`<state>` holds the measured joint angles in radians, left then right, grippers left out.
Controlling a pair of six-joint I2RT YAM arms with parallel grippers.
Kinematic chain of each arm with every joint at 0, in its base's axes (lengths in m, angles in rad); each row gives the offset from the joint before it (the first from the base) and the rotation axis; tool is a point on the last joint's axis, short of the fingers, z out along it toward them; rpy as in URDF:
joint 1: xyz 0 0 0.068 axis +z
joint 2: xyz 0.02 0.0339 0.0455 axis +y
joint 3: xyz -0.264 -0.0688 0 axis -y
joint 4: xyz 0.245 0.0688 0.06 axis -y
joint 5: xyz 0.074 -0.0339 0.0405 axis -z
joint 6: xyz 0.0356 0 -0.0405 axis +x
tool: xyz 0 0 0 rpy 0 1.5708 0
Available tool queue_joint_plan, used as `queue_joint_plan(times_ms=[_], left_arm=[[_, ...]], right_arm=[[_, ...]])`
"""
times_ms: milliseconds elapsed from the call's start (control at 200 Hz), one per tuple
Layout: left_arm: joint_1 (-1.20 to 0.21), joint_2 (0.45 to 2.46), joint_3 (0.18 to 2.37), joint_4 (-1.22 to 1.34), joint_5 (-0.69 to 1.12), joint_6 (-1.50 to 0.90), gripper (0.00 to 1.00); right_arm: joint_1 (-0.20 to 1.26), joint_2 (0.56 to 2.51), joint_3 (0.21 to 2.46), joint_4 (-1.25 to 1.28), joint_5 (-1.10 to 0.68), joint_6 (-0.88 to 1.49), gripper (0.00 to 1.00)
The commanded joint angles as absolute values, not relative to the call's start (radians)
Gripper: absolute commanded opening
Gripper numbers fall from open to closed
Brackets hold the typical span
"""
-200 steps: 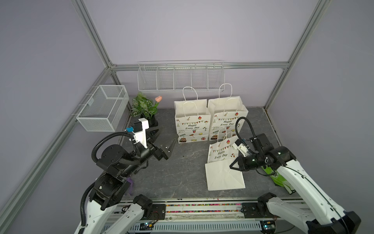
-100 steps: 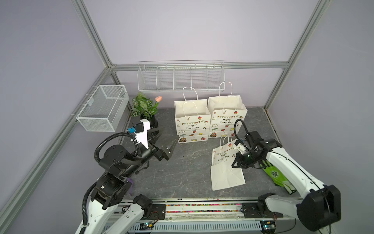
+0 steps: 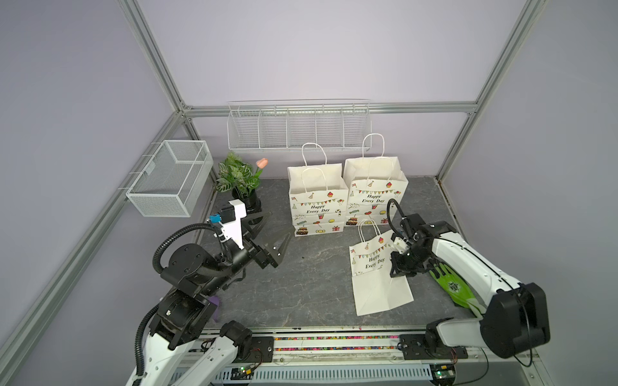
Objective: Put away the paper bag
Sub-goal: Place the paper bag at the center of the board.
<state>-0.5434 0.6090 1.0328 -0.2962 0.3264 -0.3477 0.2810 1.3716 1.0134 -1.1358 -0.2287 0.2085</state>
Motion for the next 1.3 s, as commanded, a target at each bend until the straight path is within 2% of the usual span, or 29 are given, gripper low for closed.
queue_joint_plan(times_ms=[0, 145, 315, 500, 730, 905, 1034, 1204, 1294], left_arm=[[-0.54, 0.601, 1.02, -0.282, 0.344, -0.355, 1.0], [-0.54, 0.603, 1.014, -0.279, 0.346, -0.361, 1.0], [-0.541, 0.616, 0.991, -0.263, 0.337, -0.368, 0.98], [-0.54, 0.658, 0.932, -0.211, 0.333, -0.398, 0.99], [-0.54, 0.702, 0.908, -0.183, 0.32, -0.411, 1.0], [-0.54, 0.748, 0.883, -0.15, 0.31, -0.438, 1.0], [-0.54, 0.814, 0.878, -0.14, 0.302, -0.449, 1.0], [-0.541, 0.884, 0.879, -0.134, 0.235, -0.437, 1.0], [-0.541, 0.9, 0.873, -0.127, 0.159, -0.413, 1.0]], right_arm=[[0.274, 1.371, 0.995, -1.154, -0.186, 0.229, 0.38], [0.264, 1.364, 0.994, -1.141, -0.177, 0.236, 0.69], [0.255, 1.362, 1.012, -1.145, -0.139, 0.239, 0.82], [0.255, 1.347, 1.054, -1.132, -0.07, 0.244, 0.84], [0.254, 1.265, 1.122, -1.093, -0.072, 0.188, 0.83], [0.252, 1.196, 1.201, -1.009, -0.096, 0.116, 0.89], [0.247, 1.219, 1.253, -0.912, -0.109, 0.074, 0.94], [0.231, 1.276, 1.3, -0.796, -0.078, 0.004, 0.94], [0.211, 1.309, 1.331, -0.754, -0.11, 0.003, 0.9]])
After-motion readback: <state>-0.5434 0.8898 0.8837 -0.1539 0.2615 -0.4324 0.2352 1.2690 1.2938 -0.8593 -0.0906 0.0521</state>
